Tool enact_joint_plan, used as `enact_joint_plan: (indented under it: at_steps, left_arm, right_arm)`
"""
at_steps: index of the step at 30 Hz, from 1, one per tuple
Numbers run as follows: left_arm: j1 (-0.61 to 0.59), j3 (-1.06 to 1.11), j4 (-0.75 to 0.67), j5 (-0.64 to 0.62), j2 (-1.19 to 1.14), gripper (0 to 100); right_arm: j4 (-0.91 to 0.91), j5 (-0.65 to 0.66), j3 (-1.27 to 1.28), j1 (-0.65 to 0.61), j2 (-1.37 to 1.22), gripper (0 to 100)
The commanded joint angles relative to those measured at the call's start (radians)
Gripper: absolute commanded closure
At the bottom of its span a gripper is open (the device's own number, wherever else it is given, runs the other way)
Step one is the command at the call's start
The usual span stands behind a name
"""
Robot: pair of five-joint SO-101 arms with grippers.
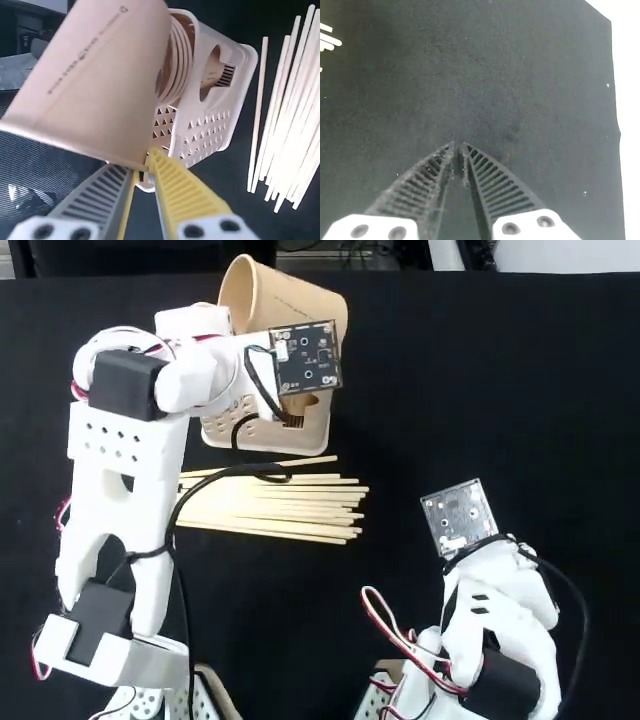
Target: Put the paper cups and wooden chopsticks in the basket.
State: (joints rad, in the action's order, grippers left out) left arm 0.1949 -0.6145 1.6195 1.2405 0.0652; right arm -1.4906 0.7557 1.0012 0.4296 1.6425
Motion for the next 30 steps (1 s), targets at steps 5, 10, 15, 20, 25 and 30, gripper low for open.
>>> enact_joint_plan:
  at_steps: [5,10,15,20,25,30]
  left_arm:
    - [0.001,0.01,-0.025,0.0,-0.038,97]
    - [-0.041,-0.013,-0.023,0.006,-0.035,97]
    - [-0.047,-0.036,0.012,0.005,-0.035,97]
    - [-0.01,-0.028,0.025,0.002,-0.037,97]
    - [0.019,-0.031,0.025,0.002,-0.037,97]
    - [0.021,-0.036,0.025,0.002,-0.037,97]
  right_arm:
    - [0.025,-0.038,-0.015,0.009,-0.01,98.5]
    - [0.12,-0.144,-0.056,0.005,0.035,98.5]
    - [0.353,-0.379,-0.117,-0.028,0.073,98.4]
    - [0.614,-0.514,-0.104,-0.267,0.065,98.4]
    - [0.749,-0.522,-0.102,-0.486,-0.044,98.4]
    - [0.862,-0.658,-0.174,-0.557,-0.239,98.4]
